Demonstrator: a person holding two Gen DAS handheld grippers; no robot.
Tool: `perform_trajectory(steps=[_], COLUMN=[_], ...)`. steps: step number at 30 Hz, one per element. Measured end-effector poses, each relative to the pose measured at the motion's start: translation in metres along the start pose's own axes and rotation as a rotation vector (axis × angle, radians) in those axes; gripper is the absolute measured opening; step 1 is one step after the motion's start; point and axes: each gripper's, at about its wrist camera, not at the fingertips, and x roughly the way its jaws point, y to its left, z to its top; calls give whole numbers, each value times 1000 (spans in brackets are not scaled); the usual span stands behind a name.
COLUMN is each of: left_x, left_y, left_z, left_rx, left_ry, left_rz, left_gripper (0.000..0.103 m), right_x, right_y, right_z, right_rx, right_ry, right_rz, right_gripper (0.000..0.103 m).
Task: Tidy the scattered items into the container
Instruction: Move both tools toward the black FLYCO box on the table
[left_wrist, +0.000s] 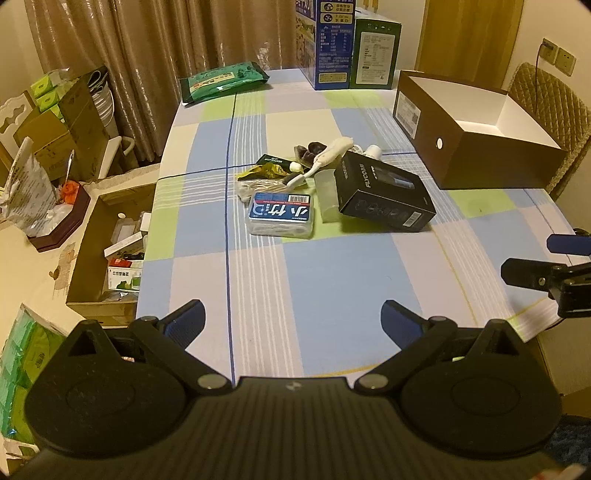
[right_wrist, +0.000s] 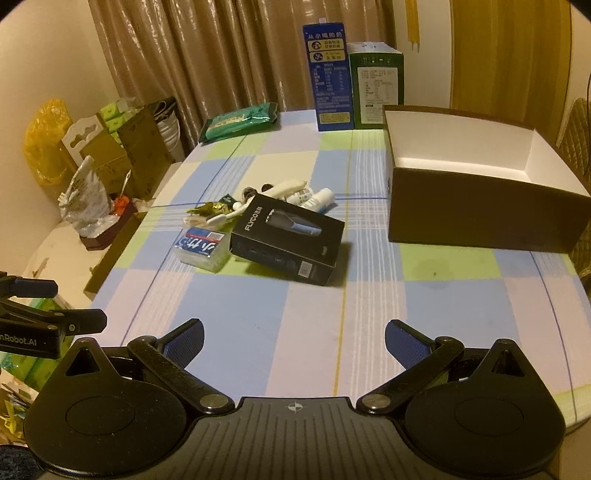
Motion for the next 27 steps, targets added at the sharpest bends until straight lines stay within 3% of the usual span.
perform_trajectory(steps=[13, 27], left_x=[14, 54], left_y=[5, 4], left_z=[7, 27], left_rx=[-23, -101], left_ry=[7, 39], left_rz=[-2, 31], left_gripper=[101, 100], right_x=[20, 79], right_y=[-13, -38], right_z=[12, 45], right_rx=[-111, -273], right_ry=[-14, 37], right_rz=[56, 152], right_gripper=[101, 101])
